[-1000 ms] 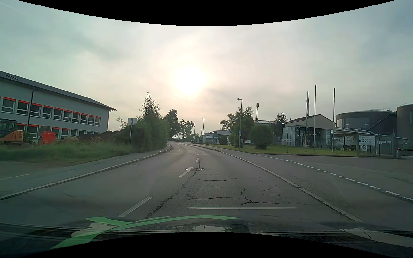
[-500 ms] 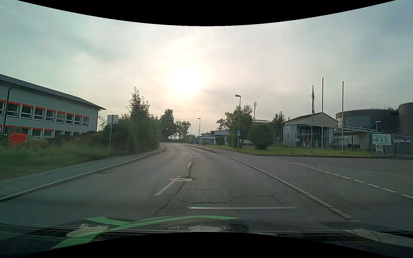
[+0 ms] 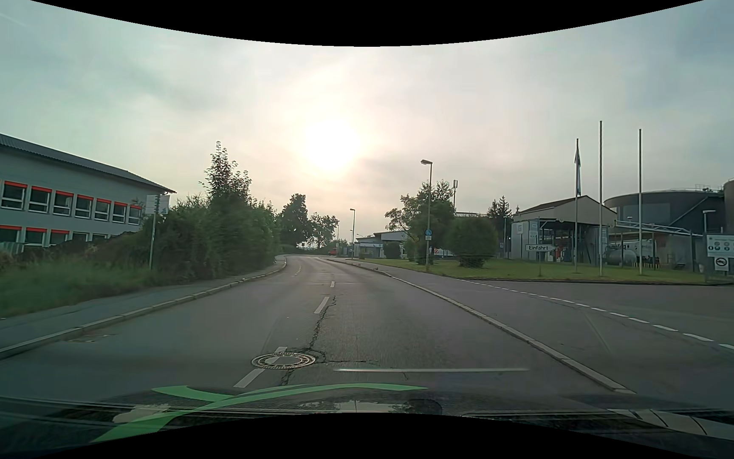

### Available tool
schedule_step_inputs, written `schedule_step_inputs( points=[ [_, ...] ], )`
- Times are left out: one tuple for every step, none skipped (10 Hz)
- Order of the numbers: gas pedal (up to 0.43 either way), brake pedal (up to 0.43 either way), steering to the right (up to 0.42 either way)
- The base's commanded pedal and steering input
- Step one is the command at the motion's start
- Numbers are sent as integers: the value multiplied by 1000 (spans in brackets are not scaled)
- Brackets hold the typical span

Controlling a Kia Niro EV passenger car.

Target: Follow the waypoints while adhering to traffic rules and regulations

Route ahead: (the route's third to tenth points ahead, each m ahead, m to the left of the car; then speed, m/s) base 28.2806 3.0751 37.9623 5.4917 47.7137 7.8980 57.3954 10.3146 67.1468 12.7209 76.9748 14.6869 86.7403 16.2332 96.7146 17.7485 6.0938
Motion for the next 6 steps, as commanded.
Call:
schedule_step_inputs(
  points=[
    [209,0,-9],
    [209,0,-9],
    [209,0,-10],
    [209,0,-15],
    [209,0,-18],
    [209,0,-21]
  ],
)
